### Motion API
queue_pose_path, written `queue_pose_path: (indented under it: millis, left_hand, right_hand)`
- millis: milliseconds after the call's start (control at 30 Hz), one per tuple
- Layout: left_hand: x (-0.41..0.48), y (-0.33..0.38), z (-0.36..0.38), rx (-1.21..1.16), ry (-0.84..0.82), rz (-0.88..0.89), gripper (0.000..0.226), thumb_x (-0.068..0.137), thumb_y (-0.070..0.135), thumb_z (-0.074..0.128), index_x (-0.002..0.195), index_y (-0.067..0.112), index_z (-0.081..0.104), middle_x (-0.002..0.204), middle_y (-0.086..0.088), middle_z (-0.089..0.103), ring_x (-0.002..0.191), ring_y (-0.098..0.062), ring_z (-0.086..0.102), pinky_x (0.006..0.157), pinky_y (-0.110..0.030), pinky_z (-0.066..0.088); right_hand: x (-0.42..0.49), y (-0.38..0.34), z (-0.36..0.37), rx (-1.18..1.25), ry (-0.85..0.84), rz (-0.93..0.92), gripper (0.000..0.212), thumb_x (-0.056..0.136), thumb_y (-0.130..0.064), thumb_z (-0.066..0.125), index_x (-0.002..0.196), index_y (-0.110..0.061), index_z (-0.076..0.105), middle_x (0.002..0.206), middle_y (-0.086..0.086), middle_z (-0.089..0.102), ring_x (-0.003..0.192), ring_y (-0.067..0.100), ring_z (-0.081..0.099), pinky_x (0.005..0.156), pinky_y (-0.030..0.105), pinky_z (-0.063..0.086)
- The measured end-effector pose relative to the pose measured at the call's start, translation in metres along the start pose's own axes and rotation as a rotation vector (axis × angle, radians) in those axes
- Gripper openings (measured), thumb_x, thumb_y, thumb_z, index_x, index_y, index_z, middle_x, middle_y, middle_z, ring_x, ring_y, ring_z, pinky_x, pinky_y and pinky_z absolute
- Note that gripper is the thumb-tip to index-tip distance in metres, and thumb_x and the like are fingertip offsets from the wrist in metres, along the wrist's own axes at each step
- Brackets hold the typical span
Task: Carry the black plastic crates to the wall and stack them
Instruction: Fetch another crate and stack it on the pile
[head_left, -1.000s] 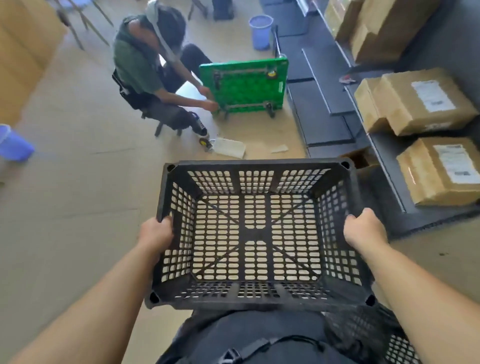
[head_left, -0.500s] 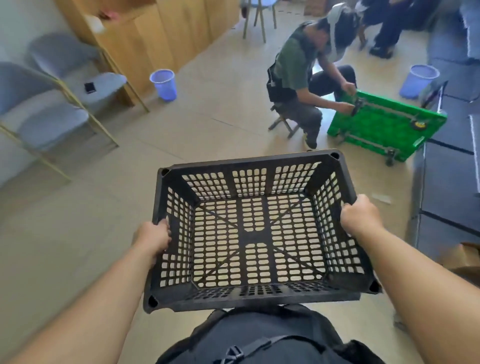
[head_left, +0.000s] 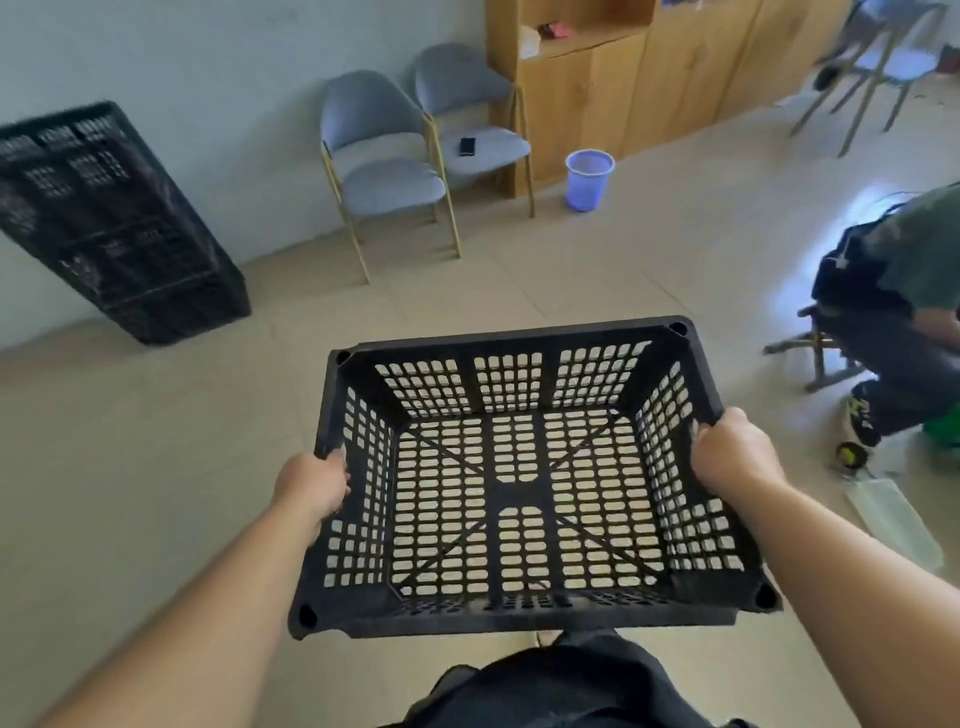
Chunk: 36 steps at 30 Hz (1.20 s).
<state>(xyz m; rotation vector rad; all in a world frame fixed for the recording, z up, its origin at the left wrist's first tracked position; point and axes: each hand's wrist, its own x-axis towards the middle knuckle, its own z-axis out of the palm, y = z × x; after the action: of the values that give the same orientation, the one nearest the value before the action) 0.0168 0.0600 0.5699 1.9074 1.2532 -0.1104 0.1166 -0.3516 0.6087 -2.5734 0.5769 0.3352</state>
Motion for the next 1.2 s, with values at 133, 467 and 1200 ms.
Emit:
queue_pose_path:
  millis: [133, 467, 1200]
  left_hand:
    - [0.018, 0.002, -0.027, -0.05, 0.079, -0.078, 0.041, 0.105, 0.035, 0.049, 0.099, -0.001, 0.069, 0.08, -0.01, 0.071, 0.063, -0.022, 0.062, 0.058, -0.032, 0.047]
    - [0.05, -0.041, -0.1, -0.235, 0.275, -0.3, 0.042, 0.106, 0.034, 0.047, 0.097, -0.001, 0.068, 0.082, -0.009, 0.069, 0.068, -0.021, 0.061, 0.056, -0.031, 0.044]
    - [0.305, -0.106, -0.395, -0.36, 0.353, -0.384, 0.036, 0.107, 0.026, 0.045, 0.082, 0.003, 0.058, 0.069, -0.009, 0.058, 0.058, -0.019, 0.053, 0.055, -0.024, 0.035]
  right_hand:
    - [0.037, -0.067, 0.019, -0.095, -0.096, -0.152, 0.028, 0.103, -0.013, 0.043, 0.122, 0.005, 0.052, 0.102, 0.021, 0.058, 0.083, 0.033, 0.053, 0.07, 0.035, 0.043]
    - [0.071, -0.253, 0.091, -0.186, -0.267, -0.471, 0.029, 0.101, -0.015, 0.043, 0.122, 0.002, 0.053, 0.104, 0.024, 0.062, 0.086, 0.04, 0.061, 0.077, 0.042, 0.053]
    - [-0.066, -0.637, 0.293, -0.264, -0.273, -0.709, 0.035, 0.1, -0.024, 0.041, 0.122, 0.0, 0.052, 0.107, 0.024, 0.064, 0.09, 0.041, 0.063, 0.079, 0.047, 0.057]
